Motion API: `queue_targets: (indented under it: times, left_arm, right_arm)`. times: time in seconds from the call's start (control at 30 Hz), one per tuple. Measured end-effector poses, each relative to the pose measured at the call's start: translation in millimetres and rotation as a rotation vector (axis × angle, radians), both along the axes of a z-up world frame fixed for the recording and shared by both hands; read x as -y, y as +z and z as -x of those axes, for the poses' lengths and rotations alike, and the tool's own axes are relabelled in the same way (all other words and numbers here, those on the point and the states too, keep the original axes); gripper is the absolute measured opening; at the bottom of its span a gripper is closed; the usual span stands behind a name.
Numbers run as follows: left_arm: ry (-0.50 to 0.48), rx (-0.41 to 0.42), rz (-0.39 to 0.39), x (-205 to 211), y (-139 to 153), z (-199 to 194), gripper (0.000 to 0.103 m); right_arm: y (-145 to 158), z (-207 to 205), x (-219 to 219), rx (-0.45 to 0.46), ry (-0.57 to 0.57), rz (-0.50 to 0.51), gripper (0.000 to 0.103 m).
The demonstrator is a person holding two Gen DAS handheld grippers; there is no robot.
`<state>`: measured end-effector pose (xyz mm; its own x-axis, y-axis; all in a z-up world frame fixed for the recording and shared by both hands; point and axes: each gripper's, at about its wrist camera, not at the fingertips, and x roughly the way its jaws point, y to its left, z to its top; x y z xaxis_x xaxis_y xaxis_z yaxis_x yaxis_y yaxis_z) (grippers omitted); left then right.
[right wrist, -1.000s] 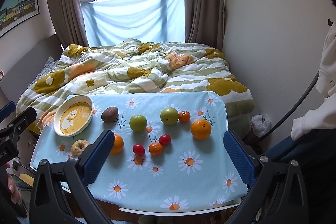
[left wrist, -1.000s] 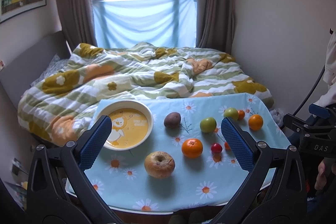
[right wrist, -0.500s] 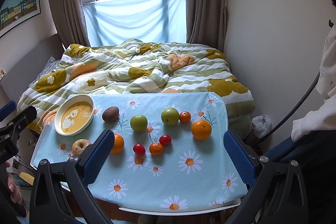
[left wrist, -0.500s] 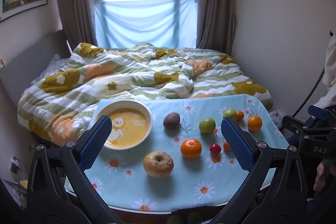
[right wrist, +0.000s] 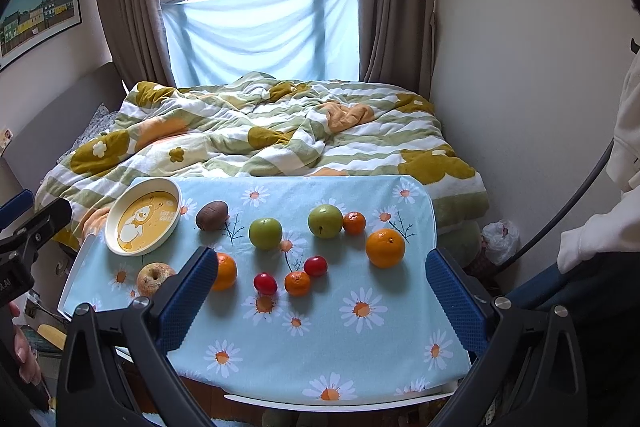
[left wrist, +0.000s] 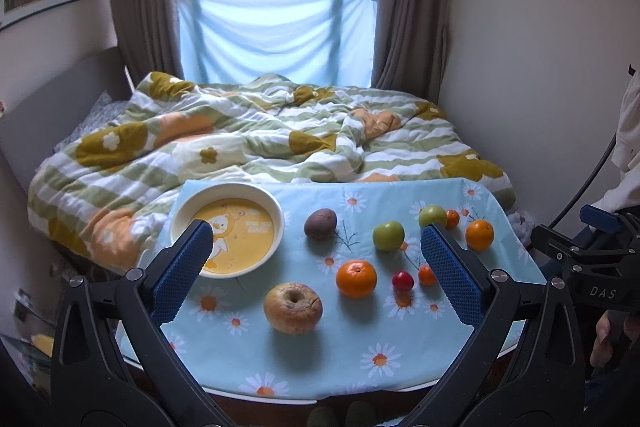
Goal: Organize fruits
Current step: 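Move the left gripper to the wrinkled apple and close on it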
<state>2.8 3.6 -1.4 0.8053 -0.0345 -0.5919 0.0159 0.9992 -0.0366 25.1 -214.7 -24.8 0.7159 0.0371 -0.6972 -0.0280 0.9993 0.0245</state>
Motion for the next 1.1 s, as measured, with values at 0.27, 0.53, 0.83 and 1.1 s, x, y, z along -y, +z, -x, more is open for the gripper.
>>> queue_targets:
  times: [0.27,0.53,0.83,1.1]
  left_arm:
    - [0.064,-0.105,0.010,-0.6,-27.3,-9.4,0.103]
    - [0.122,-0.187,0.023,-0.9,-81.3,-23.9,0.103]
    - [0.149,-0.291,0.024,-8.9,-149.4,-45.0,0.103]
    - [0.130,-0.367,0.023,-8.8,-192.3,-62.8,0.103]
  right_arm:
    - [-25.8,-13.8,3.9,-0.068,0.053,-0.021,0.103]
    - [-72.3,-27.9,13.2,-0.108,0.128,-0.048,0.103]
    - [-130.2,-50.6,7.2,-0.187,0.154,-0.045,0.103]
    - [-169.4,-65.6,-2.1,-0.267,0.156,-0.024,0.103]
